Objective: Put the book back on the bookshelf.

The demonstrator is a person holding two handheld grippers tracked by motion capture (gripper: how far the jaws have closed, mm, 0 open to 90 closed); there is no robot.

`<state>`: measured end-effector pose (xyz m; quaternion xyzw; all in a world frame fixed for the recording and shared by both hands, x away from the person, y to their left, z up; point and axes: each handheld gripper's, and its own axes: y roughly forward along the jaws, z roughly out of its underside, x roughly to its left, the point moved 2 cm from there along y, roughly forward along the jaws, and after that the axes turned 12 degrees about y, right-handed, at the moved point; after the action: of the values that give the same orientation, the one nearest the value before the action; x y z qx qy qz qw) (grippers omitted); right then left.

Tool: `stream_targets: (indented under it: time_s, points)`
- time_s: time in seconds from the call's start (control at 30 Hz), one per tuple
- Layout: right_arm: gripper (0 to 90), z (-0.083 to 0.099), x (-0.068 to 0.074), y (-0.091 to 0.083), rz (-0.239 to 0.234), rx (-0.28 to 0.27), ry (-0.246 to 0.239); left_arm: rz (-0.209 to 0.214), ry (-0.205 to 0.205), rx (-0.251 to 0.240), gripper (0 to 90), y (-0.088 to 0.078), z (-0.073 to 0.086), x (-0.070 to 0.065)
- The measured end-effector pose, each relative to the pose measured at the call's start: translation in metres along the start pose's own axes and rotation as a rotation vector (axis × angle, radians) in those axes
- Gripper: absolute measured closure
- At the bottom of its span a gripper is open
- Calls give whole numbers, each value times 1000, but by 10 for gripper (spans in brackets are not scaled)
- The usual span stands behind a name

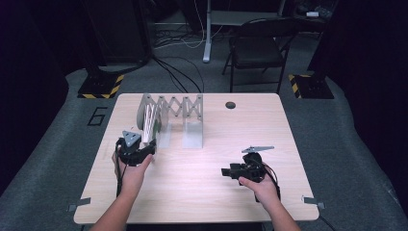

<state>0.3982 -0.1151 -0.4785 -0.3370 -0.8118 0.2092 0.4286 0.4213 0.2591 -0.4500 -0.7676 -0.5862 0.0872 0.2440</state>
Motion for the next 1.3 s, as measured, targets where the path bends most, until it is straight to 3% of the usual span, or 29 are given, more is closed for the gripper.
stream_targets:
  time_s: [0.43,0.83,1.3]
  points:
    - [446,0,0,0,0,-3,-5,38,13,1,422,-22,-2,5]
    - [445,0,1,0,2,-3,-3,90,25,4,423,-49,7,4]
    - [444,0,1,-1,5,-6,-7,160,35,15,425,-72,23,-12]
